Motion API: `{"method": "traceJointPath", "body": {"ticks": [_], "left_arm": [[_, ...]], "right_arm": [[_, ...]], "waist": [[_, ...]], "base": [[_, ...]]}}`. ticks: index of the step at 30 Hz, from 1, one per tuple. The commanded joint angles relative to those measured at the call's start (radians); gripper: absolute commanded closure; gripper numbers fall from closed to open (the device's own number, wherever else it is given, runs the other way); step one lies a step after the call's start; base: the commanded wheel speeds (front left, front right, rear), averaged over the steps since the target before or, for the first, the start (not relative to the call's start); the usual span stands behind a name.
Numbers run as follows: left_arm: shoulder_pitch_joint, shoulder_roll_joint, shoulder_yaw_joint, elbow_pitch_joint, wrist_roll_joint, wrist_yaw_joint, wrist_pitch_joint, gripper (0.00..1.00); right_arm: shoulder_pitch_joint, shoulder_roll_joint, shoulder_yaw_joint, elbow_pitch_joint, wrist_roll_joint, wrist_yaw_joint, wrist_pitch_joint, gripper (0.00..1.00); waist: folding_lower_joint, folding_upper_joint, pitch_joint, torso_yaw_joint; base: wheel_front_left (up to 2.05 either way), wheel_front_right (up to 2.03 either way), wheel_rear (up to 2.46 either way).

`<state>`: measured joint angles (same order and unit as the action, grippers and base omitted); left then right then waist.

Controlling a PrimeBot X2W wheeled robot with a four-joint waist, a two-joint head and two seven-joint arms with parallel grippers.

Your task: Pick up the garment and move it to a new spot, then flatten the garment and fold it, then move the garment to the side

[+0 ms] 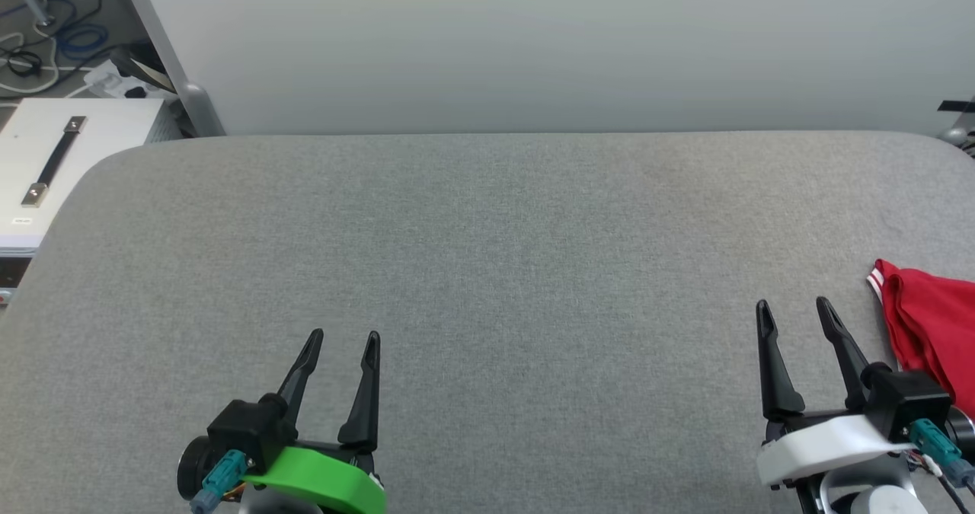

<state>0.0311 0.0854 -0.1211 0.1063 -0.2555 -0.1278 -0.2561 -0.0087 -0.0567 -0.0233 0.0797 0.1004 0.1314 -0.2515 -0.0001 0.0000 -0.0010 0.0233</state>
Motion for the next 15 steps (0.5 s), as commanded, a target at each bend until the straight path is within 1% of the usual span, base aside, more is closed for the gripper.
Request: {"method": "traceJointPath", "body": {"ticks": [1, 5, 15], "left_arm": [[0.017, -0.004, -0.001, -0.009, 0.013, -0.003, -0.006, 0.00], [0.028, 0.000, -0.001, -0.017, 0.013, -0.003, -0.006, 0.00], [0.022, 0.003, -0.003, -0.020, 0.017, -0.003, -0.006, 0.00]], "right_arm": [[0.014, 0.005, -0.005, 0.002, 0.005, -0.001, -0.008, 0.00], [0.029, 0.006, 0.005, -0.005, 0.034, -0.001, -0.010, 0.00], [0.023, 0.006, 0.004, -0.029, 0.040, -0.001, -0.010, 0.00]], "waist": [[0.0001, 0.0000, -0.016, 0.012], [0.0001, 0.0000, -0.022, 0.013], [0.0001, 0.0000, -0.014, 0.012]], "base": [[0.00, 0.00, 0.00], [0.00, 0.00, 0.00], [0.00, 0.00, 0.00]]}}
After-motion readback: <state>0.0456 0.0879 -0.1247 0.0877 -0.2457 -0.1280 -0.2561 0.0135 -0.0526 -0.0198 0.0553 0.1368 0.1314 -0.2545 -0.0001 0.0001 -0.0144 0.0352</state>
